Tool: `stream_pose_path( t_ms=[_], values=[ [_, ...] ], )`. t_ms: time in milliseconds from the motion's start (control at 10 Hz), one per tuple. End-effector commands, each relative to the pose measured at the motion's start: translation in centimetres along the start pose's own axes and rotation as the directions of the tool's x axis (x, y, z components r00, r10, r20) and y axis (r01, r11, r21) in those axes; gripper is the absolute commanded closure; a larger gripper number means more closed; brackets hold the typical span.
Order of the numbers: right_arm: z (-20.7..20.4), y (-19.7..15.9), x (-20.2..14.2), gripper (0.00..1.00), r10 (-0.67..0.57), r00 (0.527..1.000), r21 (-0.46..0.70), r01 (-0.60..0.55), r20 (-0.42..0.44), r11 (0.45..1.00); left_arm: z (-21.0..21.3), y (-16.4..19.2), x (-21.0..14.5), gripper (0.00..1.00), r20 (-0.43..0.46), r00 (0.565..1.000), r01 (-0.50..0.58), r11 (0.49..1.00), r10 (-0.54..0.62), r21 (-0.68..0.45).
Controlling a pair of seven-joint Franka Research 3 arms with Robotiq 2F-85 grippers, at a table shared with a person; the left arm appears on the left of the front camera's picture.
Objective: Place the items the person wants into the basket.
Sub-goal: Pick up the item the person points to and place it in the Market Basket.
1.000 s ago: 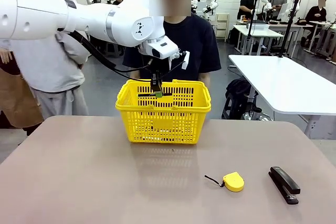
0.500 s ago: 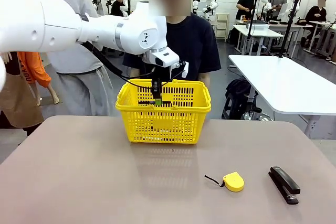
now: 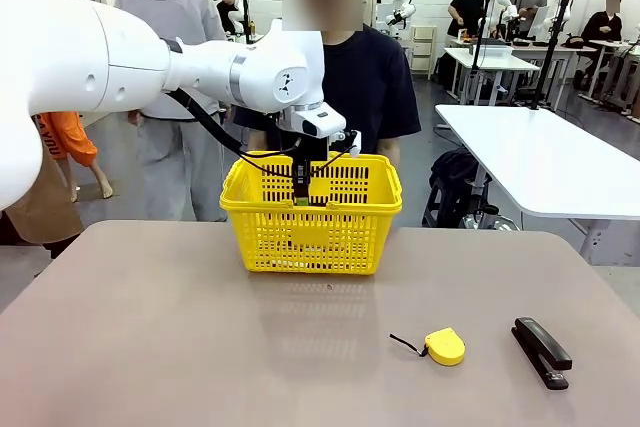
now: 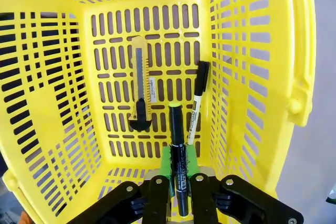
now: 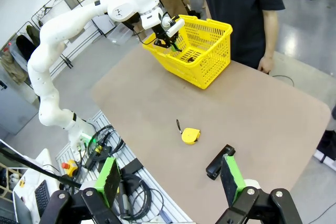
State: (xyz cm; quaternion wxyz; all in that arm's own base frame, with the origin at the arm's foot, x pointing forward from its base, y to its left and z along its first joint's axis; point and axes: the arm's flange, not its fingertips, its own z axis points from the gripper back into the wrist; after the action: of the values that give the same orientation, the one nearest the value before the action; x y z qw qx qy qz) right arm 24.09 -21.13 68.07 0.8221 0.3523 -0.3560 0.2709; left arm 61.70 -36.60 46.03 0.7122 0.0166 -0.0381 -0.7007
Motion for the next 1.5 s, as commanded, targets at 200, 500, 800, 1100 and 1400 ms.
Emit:
stream_pose_path(
  t_ms=[200,500,800,1100,1400],
  values=[
    [0.1,0.0,0.2,0.00,0.017,1.000,0.020,-0.017,0.020,1.000,0.7,0.4,0.5,0.00,-0.015,1.000,-0.005,1.000,0.005,0.001],
    [0.1,0.0,0.2,0.00,0.017,1.000,0.020,-0.017,0.020,1.000,0.8,0.4,0.3,0.00,-0.011,1.000,-0.002,1.000,0.002,-0.001],
    [0.1,0.0,0.2,0.00,0.017,1.000,0.020,-0.017,0.020,1.000,0.8,0.5,0.3,0.00,-0.013,1.000,-0.002,1.000,0.002,-0.010],
    [0.1,0.0,0.2,0.00,0.017,1.000,0.020,-0.017,0.020,1.000,1.9,0.4,-0.2,0.00,0.011,1.000,-0.016,0.999,0.016,-0.030],
    [0.1,0.0,0.2,0.00,0.017,1.000,0.020,-0.017,0.020,1.000,8.9,-3.8,-4.5,0.00,0.105,0.994,-0.018,1.000,0.017,0.017]
  ],
)
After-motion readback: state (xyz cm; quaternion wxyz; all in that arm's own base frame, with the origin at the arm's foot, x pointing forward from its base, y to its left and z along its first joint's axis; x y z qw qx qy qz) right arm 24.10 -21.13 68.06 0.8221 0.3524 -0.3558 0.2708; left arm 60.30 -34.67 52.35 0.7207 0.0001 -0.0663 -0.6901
